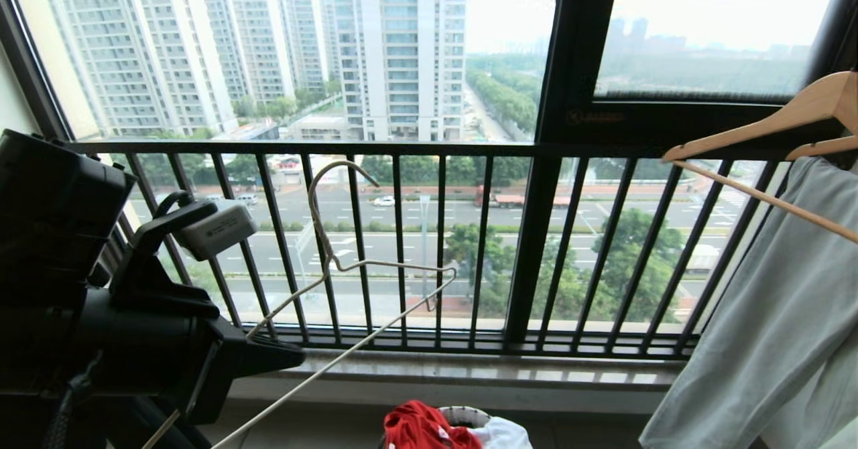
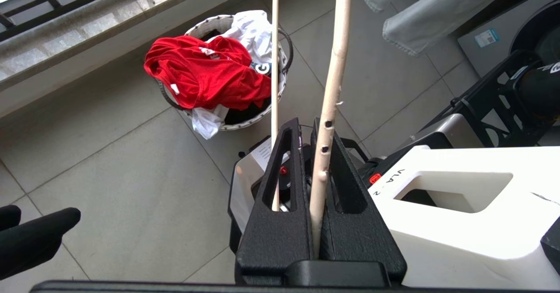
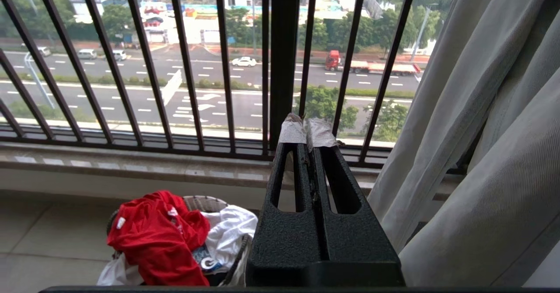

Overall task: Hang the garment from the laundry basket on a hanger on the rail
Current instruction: Pick up clothes from the basket

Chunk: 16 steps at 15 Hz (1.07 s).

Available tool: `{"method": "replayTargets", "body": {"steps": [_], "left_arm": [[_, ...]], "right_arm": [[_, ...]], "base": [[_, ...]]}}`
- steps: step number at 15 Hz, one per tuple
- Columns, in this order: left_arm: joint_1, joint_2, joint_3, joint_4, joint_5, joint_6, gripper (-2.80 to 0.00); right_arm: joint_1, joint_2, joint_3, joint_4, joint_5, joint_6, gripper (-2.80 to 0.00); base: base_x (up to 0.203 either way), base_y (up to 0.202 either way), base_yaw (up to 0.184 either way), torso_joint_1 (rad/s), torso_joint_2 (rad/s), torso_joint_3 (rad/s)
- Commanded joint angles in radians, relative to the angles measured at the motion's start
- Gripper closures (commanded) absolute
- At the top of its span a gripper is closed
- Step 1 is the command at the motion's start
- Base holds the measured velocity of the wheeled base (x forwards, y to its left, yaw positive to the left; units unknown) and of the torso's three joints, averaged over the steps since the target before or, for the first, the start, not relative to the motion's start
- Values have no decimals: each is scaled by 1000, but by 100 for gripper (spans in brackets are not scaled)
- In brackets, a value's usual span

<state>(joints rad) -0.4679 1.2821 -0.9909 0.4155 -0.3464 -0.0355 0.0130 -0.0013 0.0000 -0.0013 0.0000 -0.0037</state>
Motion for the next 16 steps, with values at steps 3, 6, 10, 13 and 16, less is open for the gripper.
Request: {"method": "replayTargets", "body": {"steps": [3, 6, 10, 13, 16], "left_arm": [[-2, 6, 3, 3, -2, 0, 0], [-2, 2, 1, 3, -3, 0, 0], [-2, -1, 3, 3, -3, 0, 0], [-2, -4, 1, 3, -3, 2, 0], [-2, -6, 1, 3, -5, 2, 0]], "right_arm": [[0, 1, 0, 0, 0, 7, 0], [1, 1, 0, 0, 0, 7, 0], [0, 1, 0, 0, 0, 7, 0], [1, 1, 0, 0, 0, 7, 0], [1, 1, 0, 0, 0, 7, 0]], "base": [[0, 0, 0, -145, 323, 178], [0, 0, 0, -153, 341, 184], [0, 0, 0, -167, 370, 204], [0, 0, 0, -195, 464, 259], [0, 0, 0, -232, 548, 312]]}}
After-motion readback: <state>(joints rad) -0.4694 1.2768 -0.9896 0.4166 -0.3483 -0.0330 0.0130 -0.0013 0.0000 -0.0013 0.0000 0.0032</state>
